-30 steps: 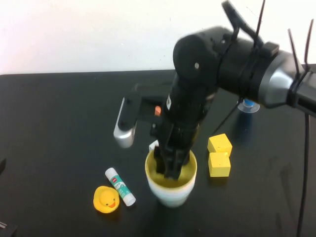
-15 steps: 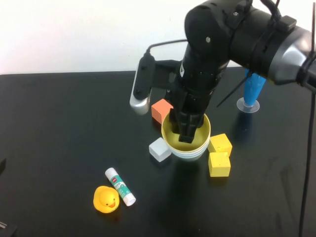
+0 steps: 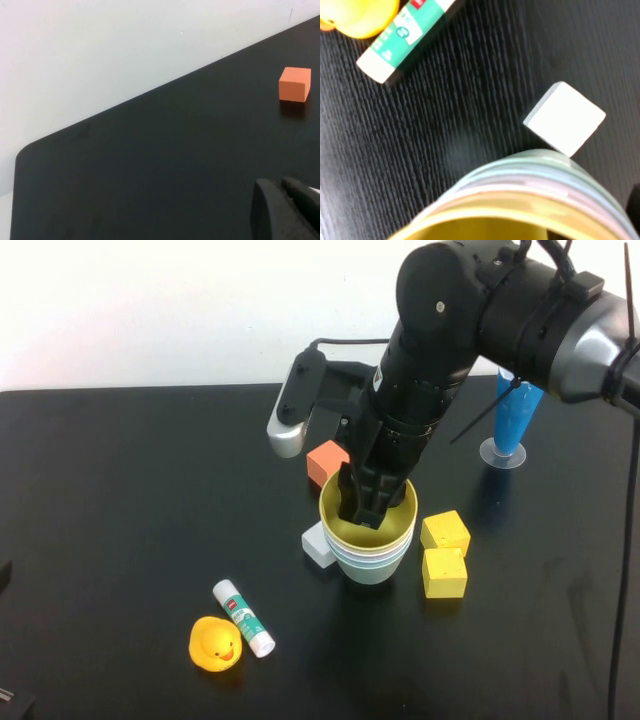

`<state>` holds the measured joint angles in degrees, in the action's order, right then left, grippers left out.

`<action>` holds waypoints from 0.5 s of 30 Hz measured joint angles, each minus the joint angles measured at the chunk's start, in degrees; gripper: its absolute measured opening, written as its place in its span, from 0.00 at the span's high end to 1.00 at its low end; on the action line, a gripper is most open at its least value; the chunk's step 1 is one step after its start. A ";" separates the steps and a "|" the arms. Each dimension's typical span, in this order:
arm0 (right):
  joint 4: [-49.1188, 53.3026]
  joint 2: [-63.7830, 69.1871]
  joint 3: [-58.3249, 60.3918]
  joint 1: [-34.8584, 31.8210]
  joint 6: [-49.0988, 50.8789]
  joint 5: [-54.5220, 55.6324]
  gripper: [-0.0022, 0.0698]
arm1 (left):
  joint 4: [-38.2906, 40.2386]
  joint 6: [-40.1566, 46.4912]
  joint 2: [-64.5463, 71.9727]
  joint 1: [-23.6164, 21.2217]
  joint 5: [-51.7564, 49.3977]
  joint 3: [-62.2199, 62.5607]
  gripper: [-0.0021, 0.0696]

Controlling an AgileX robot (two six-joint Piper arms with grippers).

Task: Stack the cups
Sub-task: Place the pink cup on the blue cup

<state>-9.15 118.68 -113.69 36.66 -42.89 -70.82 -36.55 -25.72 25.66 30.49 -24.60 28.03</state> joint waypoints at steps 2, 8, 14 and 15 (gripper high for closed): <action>0.00 0.00 0.00 0.00 0.00 0.00 0.59 | 0.00 -0.26 0.00 0.00 0.00 0.00 0.97; 0.00 0.00 0.00 0.00 0.00 0.00 0.54 | 0.00 -0.38 0.00 0.00 0.00 0.00 0.97; 0.19 0.00 0.00 0.00 3.13 0.00 0.53 | 0.00 -0.48 0.00 0.00 0.00 0.00 0.97; 0.19 0.00 0.00 0.00 3.81 0.00 0.53 | 0.00 -0.48 0.00 0.00 0.00 0.00 0.97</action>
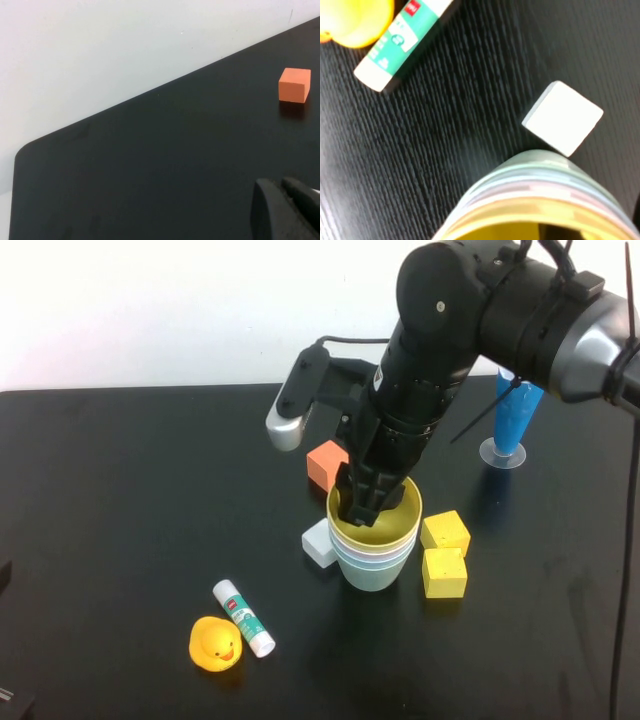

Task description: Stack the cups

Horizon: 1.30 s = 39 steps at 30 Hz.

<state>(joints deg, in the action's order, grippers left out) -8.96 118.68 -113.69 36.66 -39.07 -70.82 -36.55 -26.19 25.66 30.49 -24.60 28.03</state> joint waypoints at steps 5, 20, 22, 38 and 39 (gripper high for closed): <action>0.00 0.00 -1.78 0.00 2.69 0.00 0.53 | 0.00 0.00 0.00 0.00 0.00 0.00 0.97; 0.00 0.00 -10.26 0.00 3.53 -0.31 0.53 | 0.00 0.00 0.00 0.00 0.00 0.00 0.97; 0.00 0.00 -10.26 0.00 3.53 -0.42 0.53 | 0.00 0.00 0.00 0.00 0.00 0.00 0.97; 7.14 -6.55 -12.74 0.00 1.01 -0.57 0.95 | 0.67 0.00 0.00 0.00 2.32 0.00 0.97; 9.66 -7.96 -12.84 0.00 1.42 -0.57 0.96 | 0.82 0.00 0.00 0.00 3.05 0.00 0.97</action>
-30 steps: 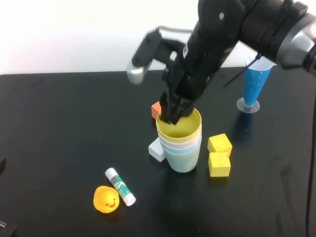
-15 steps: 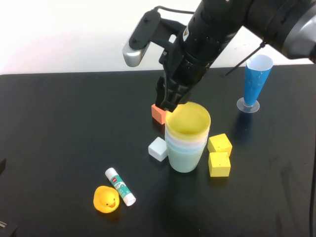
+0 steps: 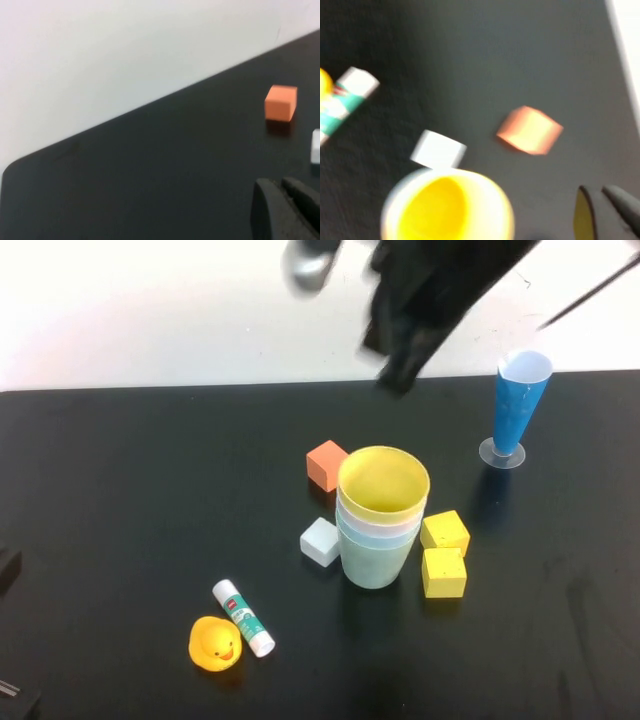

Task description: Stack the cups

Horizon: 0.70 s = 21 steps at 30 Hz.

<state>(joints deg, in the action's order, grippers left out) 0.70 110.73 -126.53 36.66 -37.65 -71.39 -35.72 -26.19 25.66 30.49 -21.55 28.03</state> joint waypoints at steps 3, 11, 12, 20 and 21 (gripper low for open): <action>6.66 -4.17 -0.26 0.00 1.05 0.00 0.96 | 0.41 0.00 0.00 0.00 0.84 0.00 0.97; 10.36 -12.63 0.01 0.00 4.65 0.00 0.97 | 3.18 0.27 -4.03 0.00 2.78 -1.04 0.97; 10.36 -13.64 0.60 0.00 5.20 0.00 0.97 | 3.40 0.27 -5.52 0.00 3.27 -1.87 0.97; 11.07 -21.08 15.22 0.00 8.38 0.00 0.97 | 3.49 0.49 -23.27 0.00 4.95 -8.76 0.97; 11.53 -22.36 18.15 0.00 9.14 0.00 0.97 | 3.34 0.49 -25.40 0.00 5.42 -9.70 0.97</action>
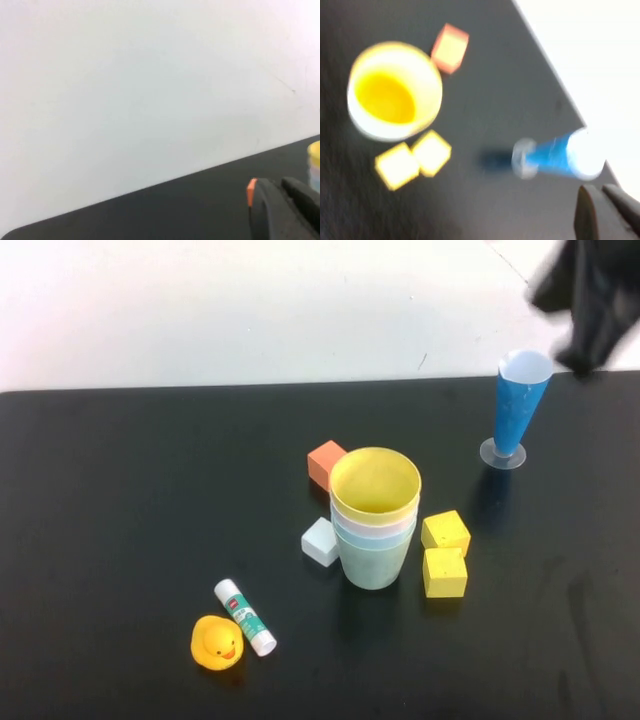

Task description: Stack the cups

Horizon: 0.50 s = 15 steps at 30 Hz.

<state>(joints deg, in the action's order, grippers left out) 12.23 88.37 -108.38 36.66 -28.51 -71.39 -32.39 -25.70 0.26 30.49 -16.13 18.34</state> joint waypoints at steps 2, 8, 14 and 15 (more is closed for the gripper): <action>2.30 -2.29 6.08 0.00 1.60 0.79 0.97 | -1.37 0.00 -0.95 0.00 0.07 -1.08 0.97; 11.00 -9.79 24.46 0.11 9.99 7.56 0.97 | -0.94 -2.73 -1.10 0.00 4.24 -1.72 0.97; 11.94 -19.00 41.55 0.11 15.72 17.10 0.97 | -0.23 -4.96 -1.10 0.00 3.04 -1.72 0.97; 11.65 -20.88 44.60 0.11 16.87 19.33 0.97 | -0.16 -4.96 -1.10 0.00 2.31 -1.72 0.97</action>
<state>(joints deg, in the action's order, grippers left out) 23.88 67.49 -63.79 36.77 -11.63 -52.05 -32.55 -30.66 -0.84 30.49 -13.81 16.61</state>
